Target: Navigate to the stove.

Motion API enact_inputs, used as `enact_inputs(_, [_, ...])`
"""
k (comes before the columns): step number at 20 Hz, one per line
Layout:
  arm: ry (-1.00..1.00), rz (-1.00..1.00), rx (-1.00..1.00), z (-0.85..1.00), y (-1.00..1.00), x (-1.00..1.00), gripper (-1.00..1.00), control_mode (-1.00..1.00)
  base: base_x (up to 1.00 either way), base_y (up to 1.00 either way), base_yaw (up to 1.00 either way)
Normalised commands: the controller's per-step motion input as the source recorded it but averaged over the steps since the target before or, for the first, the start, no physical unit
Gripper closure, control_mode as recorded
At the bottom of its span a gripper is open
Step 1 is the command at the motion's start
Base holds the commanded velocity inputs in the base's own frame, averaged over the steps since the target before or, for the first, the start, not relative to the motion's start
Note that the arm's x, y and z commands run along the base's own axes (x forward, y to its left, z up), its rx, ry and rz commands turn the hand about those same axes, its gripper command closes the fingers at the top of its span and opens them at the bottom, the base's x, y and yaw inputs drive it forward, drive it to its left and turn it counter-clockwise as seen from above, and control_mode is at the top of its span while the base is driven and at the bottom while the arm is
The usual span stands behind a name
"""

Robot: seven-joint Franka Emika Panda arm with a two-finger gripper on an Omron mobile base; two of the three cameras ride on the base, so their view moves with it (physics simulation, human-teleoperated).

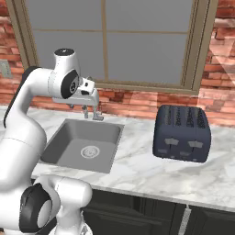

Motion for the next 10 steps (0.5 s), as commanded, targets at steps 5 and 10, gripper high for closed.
enact_inputs(5, [0.0, 0.0, 0.0, 0.0, 0.0, 0.0, -1.0, 1.0, -0.2, 0.0, 0.0])
enact_inputs(10, [0.0, 0.0, 0.0, 0.0, 0.0, 0.0, -1.0, 1.0, -0.94, 0.0, 0.05])
